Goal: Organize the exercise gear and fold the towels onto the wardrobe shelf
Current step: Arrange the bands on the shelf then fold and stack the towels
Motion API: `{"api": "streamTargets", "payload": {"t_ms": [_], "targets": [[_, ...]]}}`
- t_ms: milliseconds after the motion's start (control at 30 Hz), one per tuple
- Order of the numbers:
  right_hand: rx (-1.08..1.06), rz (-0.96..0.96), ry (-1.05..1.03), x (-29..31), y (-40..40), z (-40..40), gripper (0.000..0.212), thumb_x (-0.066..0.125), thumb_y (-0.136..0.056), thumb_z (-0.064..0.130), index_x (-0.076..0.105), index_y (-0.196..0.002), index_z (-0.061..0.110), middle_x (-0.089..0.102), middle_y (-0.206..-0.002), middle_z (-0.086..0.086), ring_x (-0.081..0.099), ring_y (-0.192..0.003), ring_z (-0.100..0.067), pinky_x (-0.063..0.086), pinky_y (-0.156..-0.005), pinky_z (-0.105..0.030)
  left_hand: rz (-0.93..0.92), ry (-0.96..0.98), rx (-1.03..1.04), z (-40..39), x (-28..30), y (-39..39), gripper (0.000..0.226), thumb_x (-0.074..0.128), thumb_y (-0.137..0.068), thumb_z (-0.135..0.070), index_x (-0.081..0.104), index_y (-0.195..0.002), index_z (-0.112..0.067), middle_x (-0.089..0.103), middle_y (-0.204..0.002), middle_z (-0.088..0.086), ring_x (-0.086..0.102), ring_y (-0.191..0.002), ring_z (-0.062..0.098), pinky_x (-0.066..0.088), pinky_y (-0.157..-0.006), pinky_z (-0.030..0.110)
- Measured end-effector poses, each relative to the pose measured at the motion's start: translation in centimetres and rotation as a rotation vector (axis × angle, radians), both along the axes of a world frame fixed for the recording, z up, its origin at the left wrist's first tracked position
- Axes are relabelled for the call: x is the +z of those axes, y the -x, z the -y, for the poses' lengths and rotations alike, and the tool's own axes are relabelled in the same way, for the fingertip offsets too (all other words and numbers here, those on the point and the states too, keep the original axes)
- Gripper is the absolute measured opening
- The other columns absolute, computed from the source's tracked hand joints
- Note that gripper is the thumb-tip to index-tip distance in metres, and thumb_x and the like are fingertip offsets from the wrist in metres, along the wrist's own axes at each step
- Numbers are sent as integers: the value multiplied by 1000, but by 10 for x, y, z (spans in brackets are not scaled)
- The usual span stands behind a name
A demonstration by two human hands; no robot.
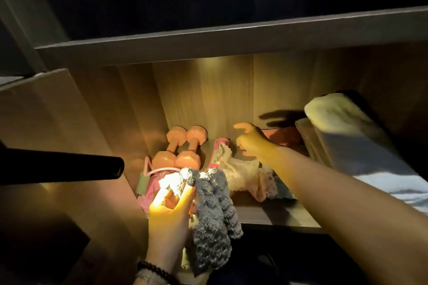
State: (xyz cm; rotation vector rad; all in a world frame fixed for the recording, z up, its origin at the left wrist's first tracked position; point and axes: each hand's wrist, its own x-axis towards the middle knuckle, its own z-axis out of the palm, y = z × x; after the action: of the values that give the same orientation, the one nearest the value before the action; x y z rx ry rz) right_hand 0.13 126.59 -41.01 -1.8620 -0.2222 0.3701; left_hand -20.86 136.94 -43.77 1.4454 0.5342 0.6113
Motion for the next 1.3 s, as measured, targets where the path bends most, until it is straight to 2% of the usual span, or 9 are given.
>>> {"api": "streamTargets", "payload": {"t_ms": [67, 133, 300, 467, 533, 667, 833, 1133, 1300], "targets": [[67, -18, -27, -6, 15, 5, 51, 46, -89, -11, 46, -137, 7, 59, -119, -22, 55, -91, -27, 48, -67, -29, 7, -11, -23, 1, 1, 5, 10, 67, -86, -8, 68, -81, -16, 75, -77, -2, 70, -85, 25, 55, -80, 45], [207, -64, -103, -4, 35, 13, 42, 49, -93, -6, 52, -133, 4, 58, -130, -18, 60, -106, -26, 51, -76, -25, 17, 8, -46, 3, 0, 8, 4, 67, -87, -12, 70, -89, -14, 76, -84, 2, 71, -87, 25, 55, -83, 47], [477, -91, -117, 4, 85, 48, 18, 54, -96, 25, 67, -107, 19, 68, -113, -5, 61, -109, -20, 48, -94, -35, 76, 114, -173, 27, 19, 14, 21, 65, -83, -27, 69, -95, -10, 74, -79, 5, 69, -72, 22, 53, -72, 37], [480, 48, -204, 30, 110, 102, 51, 46, -81, 55, 69, -97, 13, 70, -99, -4, 63, -99, -21, 45, -93, -37, 204, 198, -228, 56, 41, 13, 28, 59, -85, -22, 63, -104, -2, 64, -66, 2, 53, -49, 7, 49, -52, 21], [487, 181, -172, 34, 119, 127, 37, 58, -87, 44, 70, -85, 10, 68, -86, -4, 59, -85, -19, 46, -84, -39, 235, 213, -232, 69, 45, 9, 37, 61, -82, -27, 60, -104, 2, 55, -60, 0, 47, -47, 7, 45, -47, 20], [358, 346, -185, 34, 128, 173, 17, 65, -87, 5, 62, -73, -4, 59, -72, -11, 50, -70, -16, 37, -69, -32, 262, 186, -190, 96, 45, -8, 16, 56, -94, -18, 61, -96, -3, 54, -66, 2, 46, -48, 6, 44, -49, 19], [98, 430, -125, 41, 118, 219, 18, 57, -92, 14, 55, -75, 7, 46, -56, -5, 41, -51, -14, 32, -46, -24, 241, 89, -82, 136, 44, -36, 15, 58, -95, -19, 64, -87, -8, 56, -75, 3, 52, -64, 10, 47, -63, 26], [-130, 278, -45, 54, 104, 261, 6, 61, -89, 18, 55, -89, 19, 47, -56, -2, 35, -42, -10, 25, -46, -25, 300, 221, -139, 185, 52, -64, 23, 50, -98, -13, 69, -89, -5, 72, -91, 13, 71, -76, 17, 57, -63, 22], [-97, 91, -275, 72, 121, 271, 24, 46, -93, -9, 66, -93, 5, 59, -76, -8, 54, -49, -9, 47, -46, -18, 301, 168, -252, 212, 44, -57, 20, 51, -98, -10, 69, -90, -10, 73, -96, 15, 72, -83, 22, 55, -60, 22]]}}
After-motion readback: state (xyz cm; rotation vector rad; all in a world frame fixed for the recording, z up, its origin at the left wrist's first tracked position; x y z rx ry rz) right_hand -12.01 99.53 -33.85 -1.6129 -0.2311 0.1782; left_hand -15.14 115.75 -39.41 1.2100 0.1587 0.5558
